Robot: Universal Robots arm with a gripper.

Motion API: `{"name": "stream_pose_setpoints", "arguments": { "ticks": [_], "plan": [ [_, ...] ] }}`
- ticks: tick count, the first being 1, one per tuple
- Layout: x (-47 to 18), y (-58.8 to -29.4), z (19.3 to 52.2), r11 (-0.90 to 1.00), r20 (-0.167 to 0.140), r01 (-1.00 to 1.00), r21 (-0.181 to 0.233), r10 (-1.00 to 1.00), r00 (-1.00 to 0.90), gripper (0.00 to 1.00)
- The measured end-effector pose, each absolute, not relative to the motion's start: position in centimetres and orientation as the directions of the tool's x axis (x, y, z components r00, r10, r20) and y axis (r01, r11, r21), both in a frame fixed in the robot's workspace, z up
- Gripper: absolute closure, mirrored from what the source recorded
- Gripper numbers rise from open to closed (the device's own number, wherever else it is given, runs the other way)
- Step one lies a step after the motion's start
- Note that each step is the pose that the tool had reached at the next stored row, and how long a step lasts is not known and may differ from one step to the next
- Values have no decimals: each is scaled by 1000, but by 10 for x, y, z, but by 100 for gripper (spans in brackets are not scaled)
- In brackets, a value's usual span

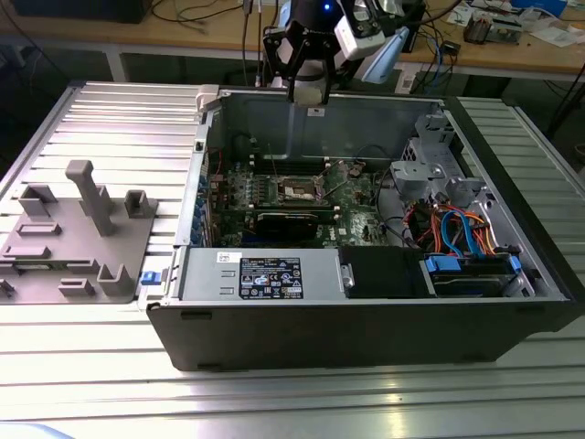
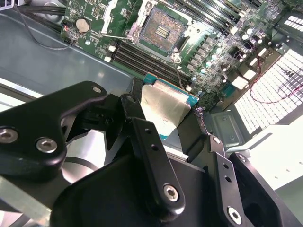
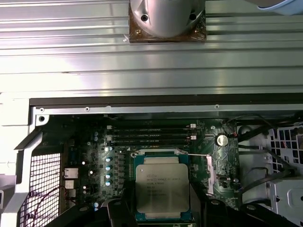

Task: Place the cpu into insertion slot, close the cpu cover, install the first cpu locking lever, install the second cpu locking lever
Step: 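Place the cpu into insertion slot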

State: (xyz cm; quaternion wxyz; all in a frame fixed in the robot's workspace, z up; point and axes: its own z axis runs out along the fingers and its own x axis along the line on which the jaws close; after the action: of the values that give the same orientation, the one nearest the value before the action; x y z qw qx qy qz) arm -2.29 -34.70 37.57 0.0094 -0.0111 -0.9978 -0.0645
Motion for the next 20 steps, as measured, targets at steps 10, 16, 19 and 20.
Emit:
{"name": "stream_pose_setpoints", "arguments": {
  "ticks": [10, 16, 19, 20],
  "plan": [
    [-23, -347, 373, 991, 20, 23, 129, 21, -1000, 46],
    [-23, -347, 369, 991, 20, 23, 128, 21, -1000, 46],
    [-23, -347, 368, 992, 20, 23, 127, 21, -1000, 46],
    [-23, -347, 368, 992, 20, 23, 127, 21, -1000, 46]
  ]
}}
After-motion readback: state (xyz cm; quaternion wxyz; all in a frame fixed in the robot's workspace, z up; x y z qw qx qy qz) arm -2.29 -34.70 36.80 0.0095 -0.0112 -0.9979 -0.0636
